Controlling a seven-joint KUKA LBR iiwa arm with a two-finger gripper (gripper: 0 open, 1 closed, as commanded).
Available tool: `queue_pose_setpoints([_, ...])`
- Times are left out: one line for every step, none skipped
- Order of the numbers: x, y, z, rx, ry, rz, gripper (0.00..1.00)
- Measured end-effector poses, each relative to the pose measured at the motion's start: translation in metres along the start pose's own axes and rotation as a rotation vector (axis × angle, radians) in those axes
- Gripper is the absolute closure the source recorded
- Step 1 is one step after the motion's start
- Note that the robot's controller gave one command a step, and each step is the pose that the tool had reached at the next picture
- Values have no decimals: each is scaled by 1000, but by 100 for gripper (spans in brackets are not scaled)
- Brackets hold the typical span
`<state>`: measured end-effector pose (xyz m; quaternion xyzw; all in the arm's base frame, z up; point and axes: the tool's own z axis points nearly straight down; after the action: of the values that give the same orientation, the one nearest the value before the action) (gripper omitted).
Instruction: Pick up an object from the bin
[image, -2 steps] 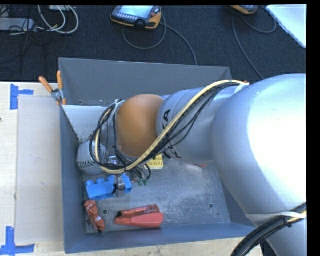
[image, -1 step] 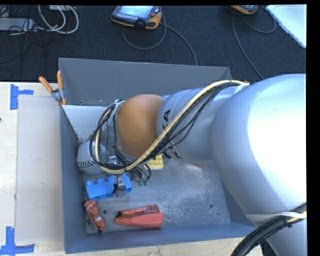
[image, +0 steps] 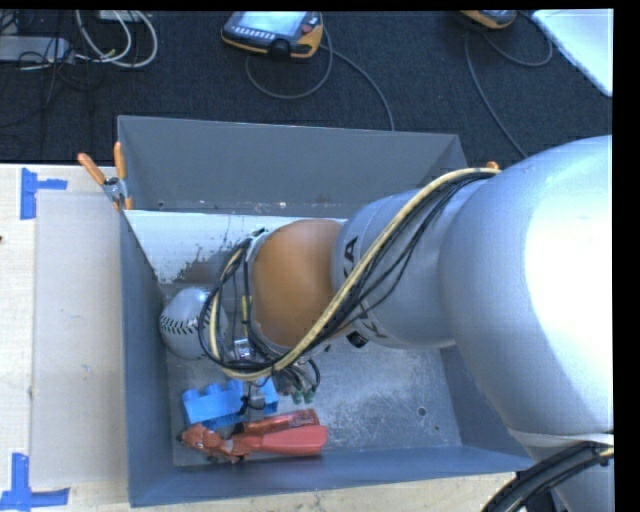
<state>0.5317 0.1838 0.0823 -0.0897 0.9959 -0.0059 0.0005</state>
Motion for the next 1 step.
queue_pose_setpoints([0,0,0,0,0,0,100])
